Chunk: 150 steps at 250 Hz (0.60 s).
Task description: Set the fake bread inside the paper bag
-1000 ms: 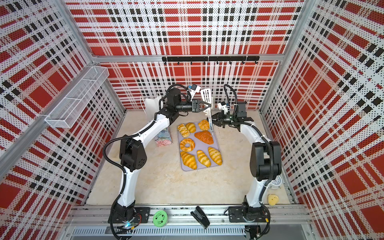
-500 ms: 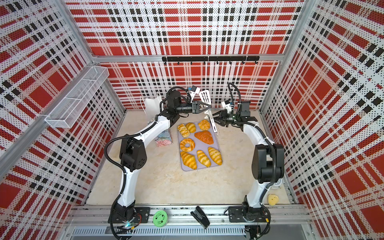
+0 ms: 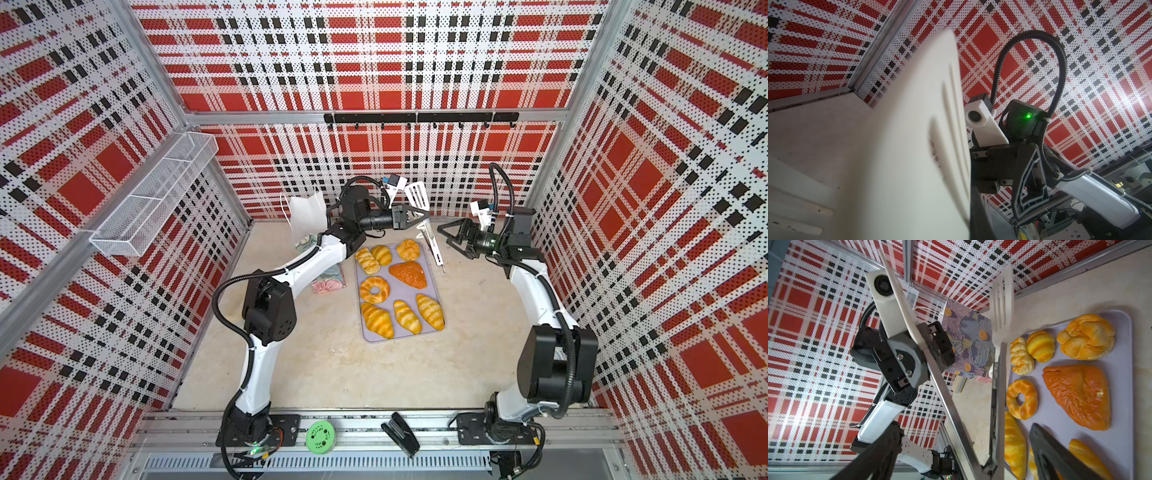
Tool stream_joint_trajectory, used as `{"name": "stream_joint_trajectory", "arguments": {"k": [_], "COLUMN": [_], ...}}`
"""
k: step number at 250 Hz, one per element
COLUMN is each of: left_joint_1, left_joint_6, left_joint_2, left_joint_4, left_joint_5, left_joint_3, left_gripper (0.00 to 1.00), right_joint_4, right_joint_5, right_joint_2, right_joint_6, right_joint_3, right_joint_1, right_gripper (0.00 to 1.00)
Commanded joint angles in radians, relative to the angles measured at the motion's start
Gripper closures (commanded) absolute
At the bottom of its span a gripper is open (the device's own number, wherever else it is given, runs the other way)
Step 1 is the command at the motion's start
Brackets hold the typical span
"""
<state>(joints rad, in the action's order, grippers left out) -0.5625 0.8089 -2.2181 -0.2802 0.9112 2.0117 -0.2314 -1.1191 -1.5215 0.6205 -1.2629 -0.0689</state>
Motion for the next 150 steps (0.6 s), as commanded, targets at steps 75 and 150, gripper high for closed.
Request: {"name": "stream_joint_trajectory", "arguments": {"k": [75, 150], "left_joint_1": [-0.059, -0.079], "left_joint_6": [-0.077, -0.093], "left_joint_2": [0.126, 0.149], "left_joint_4": [-0.042, -0.043], "left_joint_5": [-0.083, -0.082], "left_joint_3": [-0.063, -0.07], "left_gripper": [0.89, 0.89], "right_joint_4": [0.227, 0.272], "right_joint_5": [-0.074, -0.085], "right_joint_2": [0.099, 0.09], "right_joint_6": [0.088, 0.118], "right_joint_3": [0.145, 0.158], "right_joint_1": [0.003, 0.006], "right_gripper": [0.0, 0.03]}}
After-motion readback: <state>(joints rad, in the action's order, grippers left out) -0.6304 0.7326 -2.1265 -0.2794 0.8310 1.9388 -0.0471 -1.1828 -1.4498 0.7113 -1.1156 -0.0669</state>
